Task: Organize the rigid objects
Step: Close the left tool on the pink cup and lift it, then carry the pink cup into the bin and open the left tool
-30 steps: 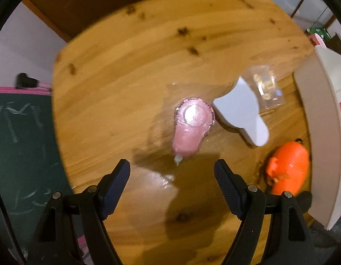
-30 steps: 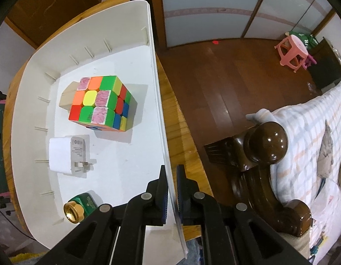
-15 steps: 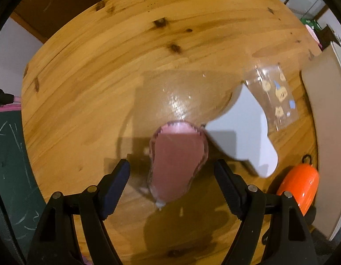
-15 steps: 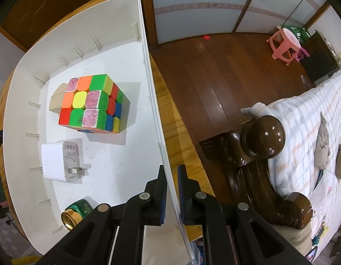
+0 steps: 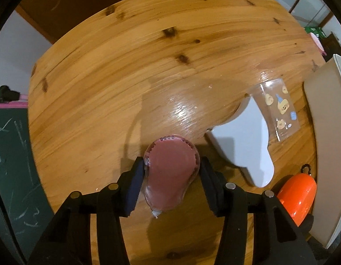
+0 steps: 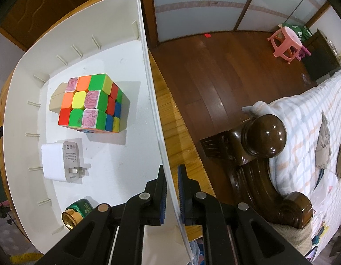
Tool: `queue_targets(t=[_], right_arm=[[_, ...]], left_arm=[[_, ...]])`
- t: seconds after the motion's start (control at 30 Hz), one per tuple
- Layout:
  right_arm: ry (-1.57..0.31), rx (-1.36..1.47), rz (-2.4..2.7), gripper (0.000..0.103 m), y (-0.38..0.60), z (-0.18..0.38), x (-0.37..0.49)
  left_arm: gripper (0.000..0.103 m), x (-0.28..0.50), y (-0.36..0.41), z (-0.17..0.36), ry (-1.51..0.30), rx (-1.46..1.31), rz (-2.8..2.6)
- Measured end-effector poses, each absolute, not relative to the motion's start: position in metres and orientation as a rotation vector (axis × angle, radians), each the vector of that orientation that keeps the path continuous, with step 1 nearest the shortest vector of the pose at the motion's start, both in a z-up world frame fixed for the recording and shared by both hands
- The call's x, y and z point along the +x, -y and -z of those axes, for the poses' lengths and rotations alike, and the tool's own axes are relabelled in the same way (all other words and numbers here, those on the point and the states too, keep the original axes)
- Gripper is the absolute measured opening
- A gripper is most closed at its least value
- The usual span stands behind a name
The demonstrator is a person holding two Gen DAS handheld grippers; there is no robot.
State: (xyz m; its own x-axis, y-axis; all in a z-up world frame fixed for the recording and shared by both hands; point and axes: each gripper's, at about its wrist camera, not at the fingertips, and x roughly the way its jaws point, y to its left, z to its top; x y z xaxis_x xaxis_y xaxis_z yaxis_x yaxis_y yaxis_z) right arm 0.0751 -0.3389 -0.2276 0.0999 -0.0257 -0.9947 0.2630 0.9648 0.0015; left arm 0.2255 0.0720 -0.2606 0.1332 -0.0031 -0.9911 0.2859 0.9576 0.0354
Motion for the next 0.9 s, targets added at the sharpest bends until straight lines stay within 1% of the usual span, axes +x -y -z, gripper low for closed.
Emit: queue_targets(t=[0.13, 0.3, 0.53, 0.67, 0.8, 0.9], right_arm=[[-1.461, 0.191, 0.209, 0.009, 0.339, 0.228, 0.076], [-1.463, 0.176, 0.198, 0.009, 0.337, 0.228, 0.076], [-1.460, 0.188, 0.159, 0.007, 0.340, 0.227, 0.075], [-1.455, 0.183, 0.131, 0.005, 0.340, 0.226, 0.073], [-1.457, 0.185, 0.107, 0.004, 0.342, 0.225, 0.070], [-1.453, 0.177, 0.089, 0.004, 0.342, 0.225, 0.069]], left_arm=[[0.054, 0.216, -0.078, 0.243, -1.430, 0.235, 0.169], [0.053, 0.196, -0.072, 0.197, -1.399, 0.212, 0.151], [0.054, 0.165, -0.020, 0.127, -1.300, 0.221, 0.217], [0.054, 0.141, 0.028, 0.090, -1.243, 0.221, 0.275], [0.054, 0.135, 0.070, 0.074, -1.212, 0.216, 0.315], [0.054, 0.134, 0.101, 0.073, -1.204, 0.235, 0.311]])
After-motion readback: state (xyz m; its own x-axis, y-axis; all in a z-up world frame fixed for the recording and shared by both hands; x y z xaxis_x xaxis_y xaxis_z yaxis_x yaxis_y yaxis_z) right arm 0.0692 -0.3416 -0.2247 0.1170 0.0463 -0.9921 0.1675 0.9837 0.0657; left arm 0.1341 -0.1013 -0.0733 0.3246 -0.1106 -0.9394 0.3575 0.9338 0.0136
